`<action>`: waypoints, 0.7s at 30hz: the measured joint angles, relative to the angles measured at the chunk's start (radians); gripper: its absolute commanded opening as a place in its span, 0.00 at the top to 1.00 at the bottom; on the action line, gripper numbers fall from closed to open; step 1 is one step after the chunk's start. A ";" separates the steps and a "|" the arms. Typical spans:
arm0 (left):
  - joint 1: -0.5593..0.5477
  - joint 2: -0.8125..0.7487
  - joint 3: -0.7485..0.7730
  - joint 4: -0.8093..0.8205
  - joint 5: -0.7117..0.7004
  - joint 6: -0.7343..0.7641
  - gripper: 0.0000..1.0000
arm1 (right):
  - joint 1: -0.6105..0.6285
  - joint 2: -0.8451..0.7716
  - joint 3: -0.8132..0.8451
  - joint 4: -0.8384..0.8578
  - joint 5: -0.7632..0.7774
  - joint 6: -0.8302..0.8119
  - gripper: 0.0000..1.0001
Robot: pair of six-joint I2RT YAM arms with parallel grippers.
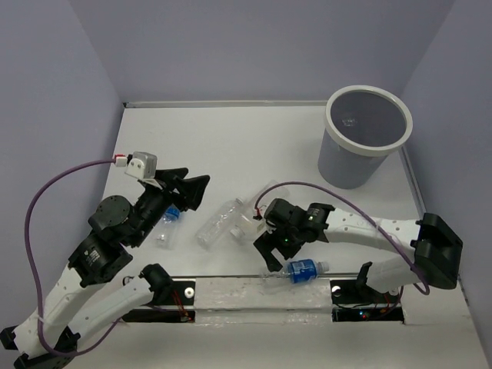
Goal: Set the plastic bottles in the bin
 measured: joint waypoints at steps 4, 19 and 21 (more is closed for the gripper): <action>0.000 -0.014 0.000 -0.026 -0.018 0.007 0.22 | 0.061 0.074 0.041 0.002 0.035 -0.004 0.00; 0.000 -0.030 -0.024 -0.033 -0.040 0.007 0.21 | 0.128 0.019 0.155 -0.066 0.186 -0.055 0.00; 0.000 -0.028 -0.031 -0.031 -0.039 0.007 0.21 | 0.129 0.028 0.157 -0.075 0.171 -0.079 0.00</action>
